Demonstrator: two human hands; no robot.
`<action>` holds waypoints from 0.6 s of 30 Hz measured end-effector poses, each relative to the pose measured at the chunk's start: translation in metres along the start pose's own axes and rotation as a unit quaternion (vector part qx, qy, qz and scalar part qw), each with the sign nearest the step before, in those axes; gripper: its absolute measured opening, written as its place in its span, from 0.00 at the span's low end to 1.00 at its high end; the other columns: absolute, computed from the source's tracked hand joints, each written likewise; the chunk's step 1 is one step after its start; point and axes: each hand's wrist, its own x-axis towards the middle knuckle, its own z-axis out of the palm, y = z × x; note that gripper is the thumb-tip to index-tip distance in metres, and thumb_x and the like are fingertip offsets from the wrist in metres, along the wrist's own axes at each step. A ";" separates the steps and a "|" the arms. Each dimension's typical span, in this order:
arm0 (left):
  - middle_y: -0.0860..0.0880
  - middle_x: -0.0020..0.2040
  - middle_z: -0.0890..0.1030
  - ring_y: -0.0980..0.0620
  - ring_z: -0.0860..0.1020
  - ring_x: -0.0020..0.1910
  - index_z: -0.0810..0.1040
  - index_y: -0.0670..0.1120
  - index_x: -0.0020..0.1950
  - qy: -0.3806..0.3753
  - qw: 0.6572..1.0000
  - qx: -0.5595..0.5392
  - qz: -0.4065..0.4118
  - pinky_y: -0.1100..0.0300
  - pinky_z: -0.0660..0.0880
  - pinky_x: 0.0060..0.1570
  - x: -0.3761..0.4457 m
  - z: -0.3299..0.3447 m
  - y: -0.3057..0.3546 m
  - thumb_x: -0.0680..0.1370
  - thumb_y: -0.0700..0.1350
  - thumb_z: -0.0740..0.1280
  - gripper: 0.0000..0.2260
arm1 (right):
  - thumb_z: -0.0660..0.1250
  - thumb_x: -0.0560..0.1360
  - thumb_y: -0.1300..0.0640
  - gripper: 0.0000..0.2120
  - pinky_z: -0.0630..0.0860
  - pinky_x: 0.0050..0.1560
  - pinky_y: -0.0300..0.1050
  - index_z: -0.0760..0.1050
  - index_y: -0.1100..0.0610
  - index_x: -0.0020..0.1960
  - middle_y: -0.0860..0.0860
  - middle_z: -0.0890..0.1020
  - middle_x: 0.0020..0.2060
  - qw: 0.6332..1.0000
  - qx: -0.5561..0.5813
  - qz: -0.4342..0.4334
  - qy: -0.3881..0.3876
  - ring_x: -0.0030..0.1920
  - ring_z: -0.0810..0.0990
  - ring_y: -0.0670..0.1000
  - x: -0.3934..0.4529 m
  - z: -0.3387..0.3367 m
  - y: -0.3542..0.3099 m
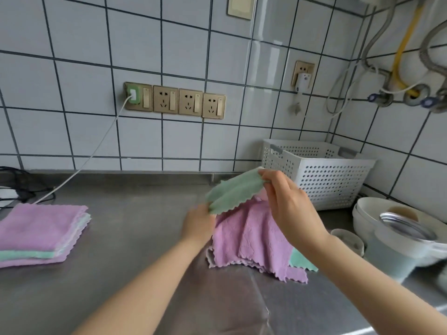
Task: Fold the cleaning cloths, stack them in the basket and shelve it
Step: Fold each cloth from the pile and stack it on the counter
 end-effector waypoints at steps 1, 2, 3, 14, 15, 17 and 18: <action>0.41 0.47 0.83 0.38 0.79 0.47 0.79 0.46 0.50 0.007 1.000 0.013 -0.011 0.54 0.68 0.38 0.005 -0.013 -0.009 0.78 0.43 0.59 0.09 | 0.55 0.81 0.58 0.07 0.76 0.40 0.53 0.69 0.59 0.56 0.55 0.80 0.49 0.999 0.009 0.037 -0.004 0.43 0.80 0.60 0.003 0.002 0.006; 0.40 0.44 0.83 0.37 0.79 0.46 0.80 0.47 0.46 0.004 1.000 0.012 -0.025 0.52 0.71 0.39 0.010 -0.025 -0.017 0.77 0.42 0.61 0.08 | 0.55 0.81 0.58 0.07 0.74 0.39 0.50 0.69 0.59 0.54 0.56 0.80 0.46 0.996 0.015 0.084 -0.010 0.43 0.79 0.60 0.006 0.003 0.015; 0.40 0.41 0.82 0.36 0.79 0.45 0.79 0.47 0.40 -0.001 1.000 0.005 -0.029 0.51 0.72 0.38 0.016 -0.040 -0.023 0.76 0.42 0.62 0.08 | 0.55 0.81 0.59 0.07 0.70 0.38 0.47 0.70 0.61 0.52 0.57 0.79 0.41 0.991 0.028 0.128 -0.011 0.41 0.78 0.61 0.010 0.004 0.024; 0.47 0.50 0.82 0.53 0.82 0.47 0.79 0.42 0.58 0.103 0.908 -0.406 0.007 0.65 0.80 0.41 0.042 -0.185 0.032 0.77 0.31 0.62 0.13 | 0.56 0.80 0.64 0.07 0.63 0.36 0.31 0.70 0.62 0.55 0.49 0.76 0.43 0.964 0.098 0.099 0.228 0.36 0.70 0.46 0.085 -0.056 -0.006; 0.48 0.51 0.82 0.52 0.82 0.47 0.80 0.44 0.56 0.109 0.905 -0.411 0.005 0.64 0.80 0.43 0.038 -0.191 0.030 0.78 0.32 0.62 0.13 | 0.56 0.80 0.63 0.06 0.64 0.34 0.30 0.70 0.62 0.55 0.50 0.76 0.42 0.963 0.106 0.111 0.223 0.35 0.69 0.46 0.086 -0.056 -0.008; 0.49 0.49 0.83 0.50 0.82 0.48 0.81 0.48 0.49 0.125 0.901 -0.416 -0.004 0.60 0.80 0.47 0.027 -0.204 0.022 0.77 0.35 0.65 0.10 | 0.57 0.80 0.61 0.04 0.66 0.33 0.28 0.68 0.61 0.53 0.51 0.75 0.41 0.957 0.139 0.138 0.214 0.35 0.70 0.41 0.085 -0.056 -0.016; 0.48 0.48 0.84 0.49 0.83 0.48 0.82 0.48 0.46 0.135 0.897 -0.420 -0.015 0.58 0.80 0.49 0.022 -0.210 0.017 0.77 0.37 0.67 0.07 | 0.58 0.80 0.60 0.03 0.67 0.34 0.28 0.66 0.59 0.53 0.51 0.74 0.40 0.953 0.158 0.151 0.210 0.36 0.71 0.40 0.083 -0.056 -0.019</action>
